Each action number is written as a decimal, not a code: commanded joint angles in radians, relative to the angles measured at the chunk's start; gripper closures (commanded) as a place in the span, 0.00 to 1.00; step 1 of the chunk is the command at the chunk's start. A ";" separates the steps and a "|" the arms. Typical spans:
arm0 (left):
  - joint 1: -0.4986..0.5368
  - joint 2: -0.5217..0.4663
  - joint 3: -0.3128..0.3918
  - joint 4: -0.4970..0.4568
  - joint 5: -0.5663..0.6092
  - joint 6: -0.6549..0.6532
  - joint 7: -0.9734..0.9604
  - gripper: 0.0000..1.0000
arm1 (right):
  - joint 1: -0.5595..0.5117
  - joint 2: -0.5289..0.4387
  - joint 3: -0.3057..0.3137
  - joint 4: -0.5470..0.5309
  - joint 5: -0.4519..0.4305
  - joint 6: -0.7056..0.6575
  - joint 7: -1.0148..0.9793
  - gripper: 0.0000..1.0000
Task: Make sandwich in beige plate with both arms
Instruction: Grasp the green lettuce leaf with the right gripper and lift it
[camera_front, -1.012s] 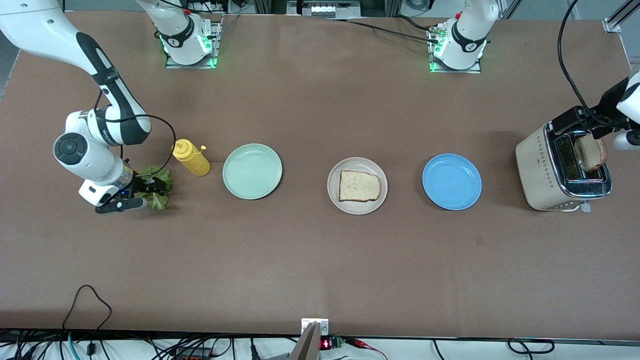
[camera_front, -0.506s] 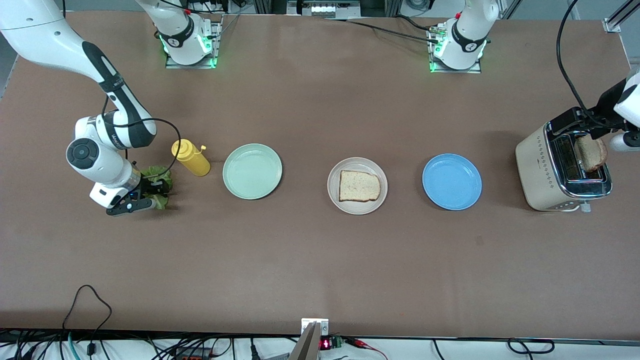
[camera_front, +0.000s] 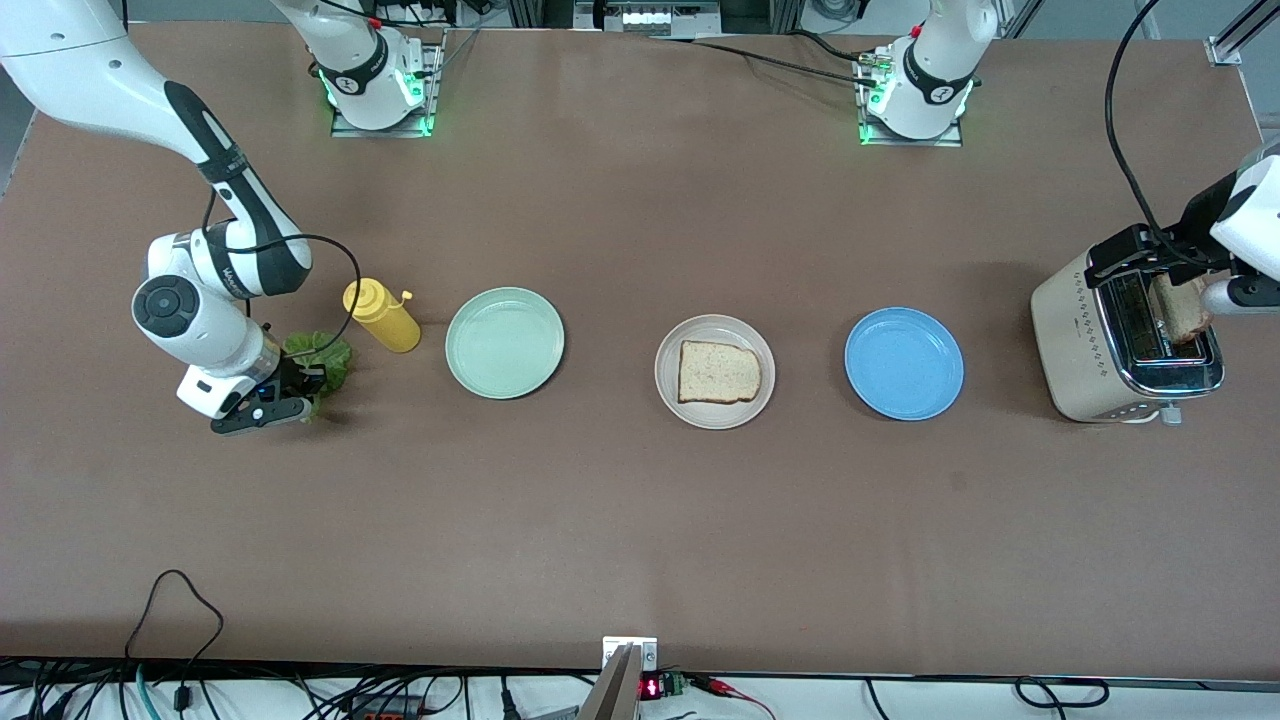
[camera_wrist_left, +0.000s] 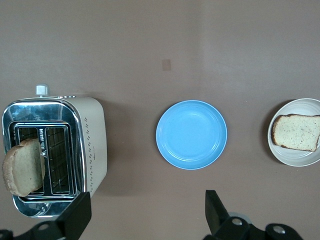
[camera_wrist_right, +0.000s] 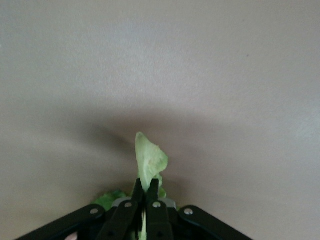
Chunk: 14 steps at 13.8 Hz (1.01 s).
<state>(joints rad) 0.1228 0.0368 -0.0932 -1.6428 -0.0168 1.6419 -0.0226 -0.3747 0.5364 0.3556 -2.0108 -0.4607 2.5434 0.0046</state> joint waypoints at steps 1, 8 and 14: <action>-0.009 0.000 -0.002 0.012 0.018 -0.014 0.010 0.00 | -0.004 -0.056 0.011 0.000 -0.013 -0.035 -0.023 1.00; 0.021 0.034 0.018 0.054 0.018 -0.013 0.012 0.00 | -0.007 -0.208 0.069 0.093 0.210 -0.344 -0.142 1.00; 0.152 0.121 0.026 0.055 0.049 -0.005 0.015 0.00 | 0.029 -0.216 0.127 0.429 0.430 -0.831 -0.114 1.00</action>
<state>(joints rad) 0.2482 0.1211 -0.0592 -1.6227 -0.0121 1.6452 -0.0144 -0.3662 0.3032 0.4611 -1.6580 -0.0863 1.7982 -0.1496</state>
